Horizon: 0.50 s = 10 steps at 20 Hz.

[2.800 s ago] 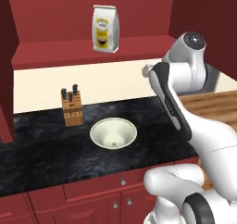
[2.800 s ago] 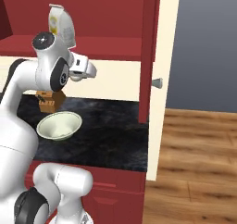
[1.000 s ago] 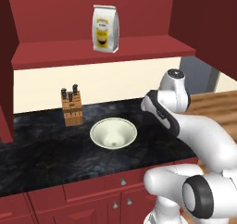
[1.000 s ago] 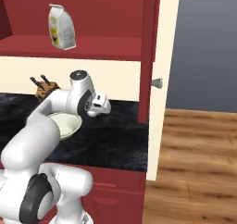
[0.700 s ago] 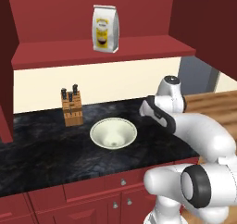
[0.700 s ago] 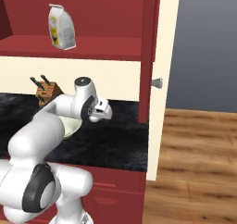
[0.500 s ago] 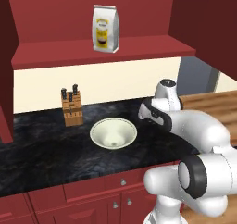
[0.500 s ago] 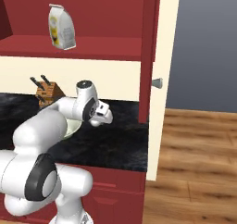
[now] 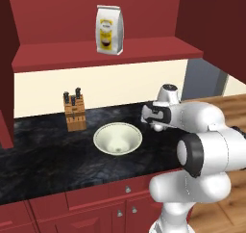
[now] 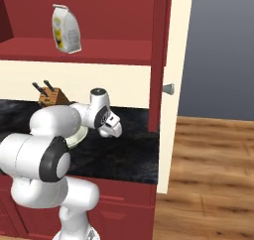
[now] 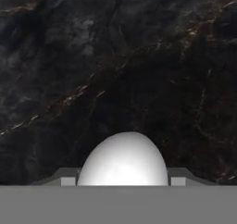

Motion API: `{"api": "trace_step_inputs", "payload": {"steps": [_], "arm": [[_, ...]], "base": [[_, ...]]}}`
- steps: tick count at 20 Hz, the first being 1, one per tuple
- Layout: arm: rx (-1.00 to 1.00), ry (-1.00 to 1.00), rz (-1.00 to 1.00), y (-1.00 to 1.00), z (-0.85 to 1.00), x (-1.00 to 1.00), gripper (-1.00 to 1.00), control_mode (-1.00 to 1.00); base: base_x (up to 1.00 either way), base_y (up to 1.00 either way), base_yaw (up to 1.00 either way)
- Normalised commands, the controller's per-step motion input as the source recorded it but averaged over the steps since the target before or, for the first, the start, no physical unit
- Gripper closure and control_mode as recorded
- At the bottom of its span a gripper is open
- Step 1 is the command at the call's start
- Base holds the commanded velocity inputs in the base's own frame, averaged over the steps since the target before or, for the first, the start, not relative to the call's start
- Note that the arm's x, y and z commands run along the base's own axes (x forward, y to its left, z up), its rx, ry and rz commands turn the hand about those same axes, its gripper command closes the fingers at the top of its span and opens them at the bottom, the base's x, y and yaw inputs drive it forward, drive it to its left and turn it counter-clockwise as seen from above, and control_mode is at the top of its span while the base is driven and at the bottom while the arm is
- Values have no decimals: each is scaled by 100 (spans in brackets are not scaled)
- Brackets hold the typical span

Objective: Pick the egg and butter from the fridge and place them by the bowl for mixing.

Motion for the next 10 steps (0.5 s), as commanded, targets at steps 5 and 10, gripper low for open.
{"api": "trace_step_inputs", "payload": {"steps": [5,10], "arm": [[7,0,-29,16,-38,31,100,-100],[9,5,-28,13,-38,26,100,-100]], "base": [[0,0,0],[0,0,0]]}}
